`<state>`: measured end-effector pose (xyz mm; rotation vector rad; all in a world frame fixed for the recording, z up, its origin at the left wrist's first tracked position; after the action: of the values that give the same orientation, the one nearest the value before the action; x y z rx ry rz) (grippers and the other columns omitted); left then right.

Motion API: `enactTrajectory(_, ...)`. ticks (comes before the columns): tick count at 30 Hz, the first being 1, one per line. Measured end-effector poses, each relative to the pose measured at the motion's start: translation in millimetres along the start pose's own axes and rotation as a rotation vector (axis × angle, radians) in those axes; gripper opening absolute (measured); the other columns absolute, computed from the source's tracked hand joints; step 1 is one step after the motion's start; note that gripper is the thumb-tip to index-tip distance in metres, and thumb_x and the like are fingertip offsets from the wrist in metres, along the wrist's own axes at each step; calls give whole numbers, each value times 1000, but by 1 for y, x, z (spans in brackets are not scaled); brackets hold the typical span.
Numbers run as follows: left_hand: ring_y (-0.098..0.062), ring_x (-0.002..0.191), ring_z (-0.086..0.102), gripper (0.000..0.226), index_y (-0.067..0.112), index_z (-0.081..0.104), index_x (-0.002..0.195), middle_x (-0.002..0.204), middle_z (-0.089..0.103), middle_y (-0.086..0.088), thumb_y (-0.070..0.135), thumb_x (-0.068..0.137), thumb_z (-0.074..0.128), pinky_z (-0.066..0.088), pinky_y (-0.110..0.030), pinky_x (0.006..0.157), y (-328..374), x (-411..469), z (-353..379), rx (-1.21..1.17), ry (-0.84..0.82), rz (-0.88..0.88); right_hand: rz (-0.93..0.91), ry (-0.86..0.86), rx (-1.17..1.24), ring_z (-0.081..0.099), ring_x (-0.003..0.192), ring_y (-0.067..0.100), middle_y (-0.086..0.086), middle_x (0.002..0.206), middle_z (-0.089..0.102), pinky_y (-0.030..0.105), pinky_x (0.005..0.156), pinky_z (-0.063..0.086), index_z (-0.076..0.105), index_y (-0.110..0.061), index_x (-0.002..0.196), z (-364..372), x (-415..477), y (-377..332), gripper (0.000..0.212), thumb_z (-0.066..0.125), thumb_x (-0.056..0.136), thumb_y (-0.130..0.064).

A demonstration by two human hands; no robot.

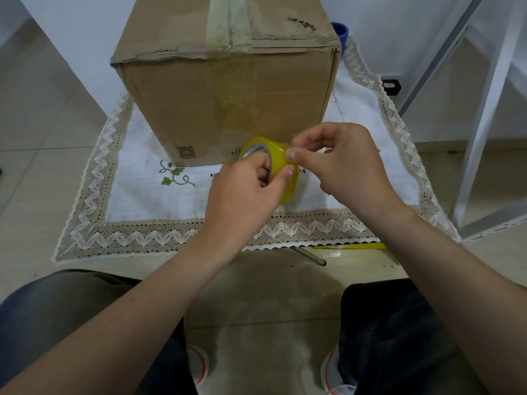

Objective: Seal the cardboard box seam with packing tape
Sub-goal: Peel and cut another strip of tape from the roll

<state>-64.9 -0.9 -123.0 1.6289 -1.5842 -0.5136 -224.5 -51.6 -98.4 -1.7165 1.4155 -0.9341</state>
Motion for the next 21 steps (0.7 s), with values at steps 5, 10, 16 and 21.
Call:
enactTrajectory(5,-16,48,41,46,23,42,63,47,38,6,46,95,67,34,-32,50,2,-2,2,54,-6,32,-68,-35,-124,66,75,-7,-13,83,77,15,72,47,81,-26,108,-1,2,-2,20,82,88,-25)
enactTrajectory(10,-14,47,44,43,27,40,65,47,39,7,53,96,54,30,-30,50,6,-3,2,91,-17,90,-200,68,-251,61,76,-3,-20,82,68,13,69,39,81,-31,88,1,-3,-6,7,77,91,-26)
enactTrajectory(16,-14,47,43,45,23,36,60,44,39,5,45,95,55,25,-30,51,9,-2,1,84,-1,62,-379,151,-411,46,61,-6,-17,84,56,15,60,33,76,-26,87,5,-14,-18,6,72,92,-25)
enactTrajectory(21,-16,47,38,47,23,35,58,46,45,10,46,93,54,23,-30,50,10,-3,2,17,-10,22,-447,199,-443,44,62,5,-10,87,63,33,55,46,76,-23,86,6,-19,-21,8,70,92,-24)
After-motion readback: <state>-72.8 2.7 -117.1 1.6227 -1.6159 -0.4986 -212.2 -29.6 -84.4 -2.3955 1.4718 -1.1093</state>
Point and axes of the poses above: each hand's wrist, its own x-axis towards the middle knuckle, its own z-axis out of the palm, y = z × x, the point moved 6 cm from there along x, towards the middle knuckle
